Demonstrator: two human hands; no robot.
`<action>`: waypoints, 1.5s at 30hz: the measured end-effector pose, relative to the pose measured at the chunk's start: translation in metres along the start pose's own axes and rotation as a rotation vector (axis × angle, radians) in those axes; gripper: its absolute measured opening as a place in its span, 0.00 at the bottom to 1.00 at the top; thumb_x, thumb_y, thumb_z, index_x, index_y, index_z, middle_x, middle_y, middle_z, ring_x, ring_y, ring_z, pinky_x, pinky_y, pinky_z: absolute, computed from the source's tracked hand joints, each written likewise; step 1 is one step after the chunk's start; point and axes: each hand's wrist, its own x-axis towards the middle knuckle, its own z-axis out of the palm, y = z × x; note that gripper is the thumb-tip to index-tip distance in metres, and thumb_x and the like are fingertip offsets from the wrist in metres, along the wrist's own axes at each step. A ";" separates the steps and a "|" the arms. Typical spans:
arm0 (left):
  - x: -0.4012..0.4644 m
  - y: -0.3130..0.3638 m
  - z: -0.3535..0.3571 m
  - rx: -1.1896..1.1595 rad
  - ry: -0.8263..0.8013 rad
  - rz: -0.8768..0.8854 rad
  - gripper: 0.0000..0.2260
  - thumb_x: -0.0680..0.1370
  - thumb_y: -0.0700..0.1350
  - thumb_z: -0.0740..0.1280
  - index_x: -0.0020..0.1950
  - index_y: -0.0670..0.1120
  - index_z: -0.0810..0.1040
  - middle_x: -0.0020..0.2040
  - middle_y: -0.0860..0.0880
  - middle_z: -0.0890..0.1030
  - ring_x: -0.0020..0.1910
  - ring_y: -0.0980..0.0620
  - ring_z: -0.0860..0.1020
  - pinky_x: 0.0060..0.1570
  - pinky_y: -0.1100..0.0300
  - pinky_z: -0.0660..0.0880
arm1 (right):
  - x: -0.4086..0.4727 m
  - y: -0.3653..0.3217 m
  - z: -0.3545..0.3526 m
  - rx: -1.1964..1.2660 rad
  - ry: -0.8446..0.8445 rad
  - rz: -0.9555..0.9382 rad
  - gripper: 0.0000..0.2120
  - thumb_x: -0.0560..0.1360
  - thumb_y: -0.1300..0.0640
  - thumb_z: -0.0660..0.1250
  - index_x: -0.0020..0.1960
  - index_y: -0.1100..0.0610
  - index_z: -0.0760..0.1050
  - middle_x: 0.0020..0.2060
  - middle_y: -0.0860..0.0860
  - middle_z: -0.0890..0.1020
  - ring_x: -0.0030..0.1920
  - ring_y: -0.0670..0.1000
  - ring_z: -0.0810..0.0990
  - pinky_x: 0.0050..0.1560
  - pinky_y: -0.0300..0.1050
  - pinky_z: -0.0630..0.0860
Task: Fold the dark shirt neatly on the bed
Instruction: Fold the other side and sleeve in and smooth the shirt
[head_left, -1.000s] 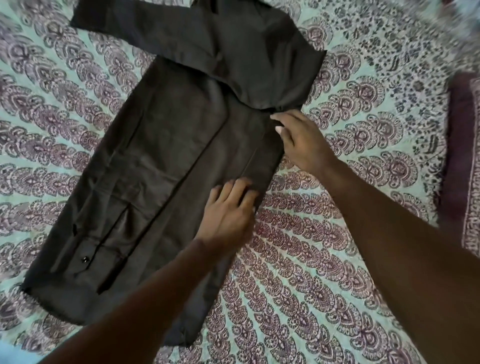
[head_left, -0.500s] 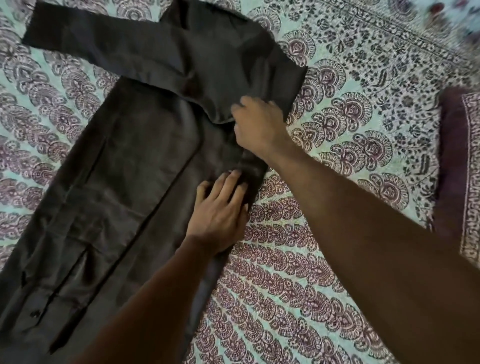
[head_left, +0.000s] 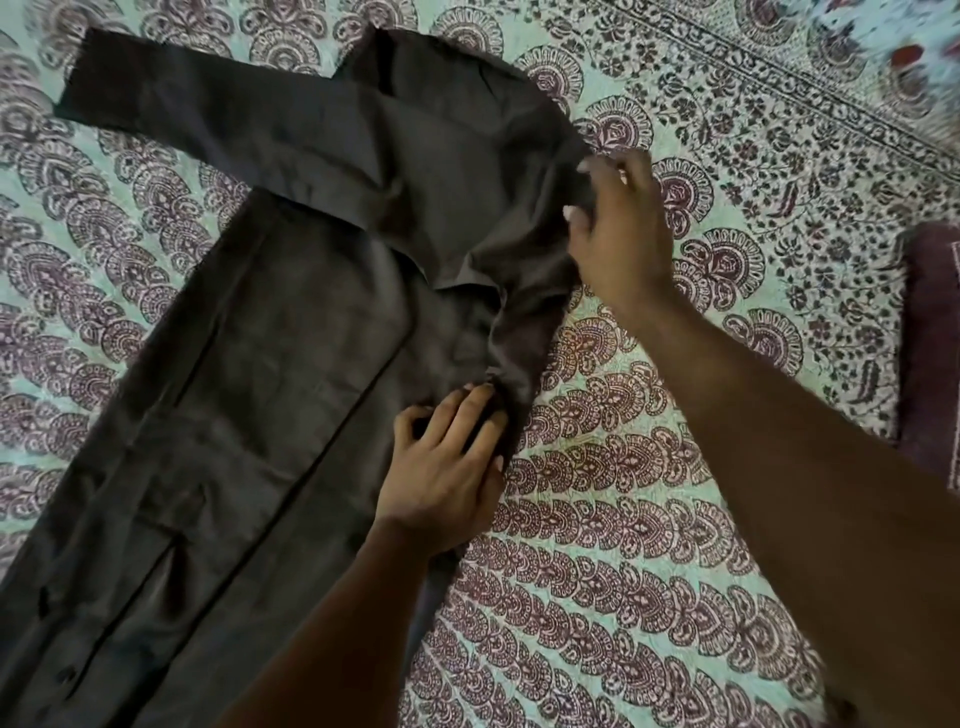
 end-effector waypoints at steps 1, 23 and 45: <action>0.000 0.000 0.000 0.002 0.005 0.000 0.20 0.80 0.54 0.62 0.70 0.48 0.76 0.76 0.45 0.72 0.73 0.43 0.72 0.61 0.41 0.66 | 0.016 0.006 -0.002 -0.043 -0.103 0.069 0.22 0.78 0.55 0.72 0.71 0.56 0.73 0.70 0.58 0.73 0.66 0.60 0.76 0.62 0.53 0.77; 0.001 -0.002 0.003 -0.033 0.042 -0.006 0.20 0.79 0.54 0.65 0.69 0.48 0.79 0.76 0.45 0.73 0.71 0.43 0.75 0.58 0.44 0.66 | 0.015 0.003 -0.002 0.282 0.185 -0.045 0.06 0.77 0.65 0.67 0.54 0.61 0.77 0.58 0.57 0.75 0.49 0.50 0.81 0.51 0.35 0.80; -0.001 -0.002 0.008 -0.049 0.033 -0.005 0.20 0.79 0.54 0.66 0.68 0.48 0.80 0.77 0.45 0.73 0.70 0.44 0.74 0.57 0.46 0.66 | 0.026 0.046 0.018 -0.282 -0.285 -0.133 0.42 0.81 0.30 0.44 0.84 0.58 0.51 0.84 0.55 0.52 0.84 0.59 0.49 0.80 0.67 0.55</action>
